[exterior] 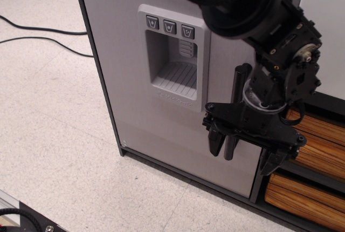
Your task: Open fridge
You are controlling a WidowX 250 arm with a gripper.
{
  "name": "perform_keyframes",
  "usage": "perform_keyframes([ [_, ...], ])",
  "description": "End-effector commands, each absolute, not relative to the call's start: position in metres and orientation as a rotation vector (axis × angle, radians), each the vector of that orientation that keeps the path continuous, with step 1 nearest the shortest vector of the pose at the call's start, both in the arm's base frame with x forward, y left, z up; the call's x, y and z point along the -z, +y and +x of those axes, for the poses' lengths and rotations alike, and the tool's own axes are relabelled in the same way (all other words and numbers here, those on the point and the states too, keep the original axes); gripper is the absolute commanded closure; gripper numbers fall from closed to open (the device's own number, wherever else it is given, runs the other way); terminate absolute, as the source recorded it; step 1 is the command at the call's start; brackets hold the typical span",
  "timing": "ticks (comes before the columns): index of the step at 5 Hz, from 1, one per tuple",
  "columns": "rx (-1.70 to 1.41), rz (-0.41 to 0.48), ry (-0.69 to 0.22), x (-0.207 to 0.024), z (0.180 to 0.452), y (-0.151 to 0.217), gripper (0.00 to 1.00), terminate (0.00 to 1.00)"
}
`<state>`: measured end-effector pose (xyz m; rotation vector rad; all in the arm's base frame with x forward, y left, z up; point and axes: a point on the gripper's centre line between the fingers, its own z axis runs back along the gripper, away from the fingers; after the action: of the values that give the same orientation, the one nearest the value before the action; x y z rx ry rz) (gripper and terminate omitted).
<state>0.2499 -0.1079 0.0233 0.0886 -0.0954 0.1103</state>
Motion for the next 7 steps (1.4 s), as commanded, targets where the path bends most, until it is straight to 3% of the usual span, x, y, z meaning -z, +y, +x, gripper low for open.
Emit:
perform_keyframes([
  [1,-0.110,0.089,-0.095,-0.023,0.250,-0.108,0.00,0.00],
  [4,-0.091,0.088,-0.238,-0.055,0.298,-0.047,0.00,0.00],
  [7,-0.092,0.062,-0.287,-0.059,0.349,-0.059,0.00,0.00],
])
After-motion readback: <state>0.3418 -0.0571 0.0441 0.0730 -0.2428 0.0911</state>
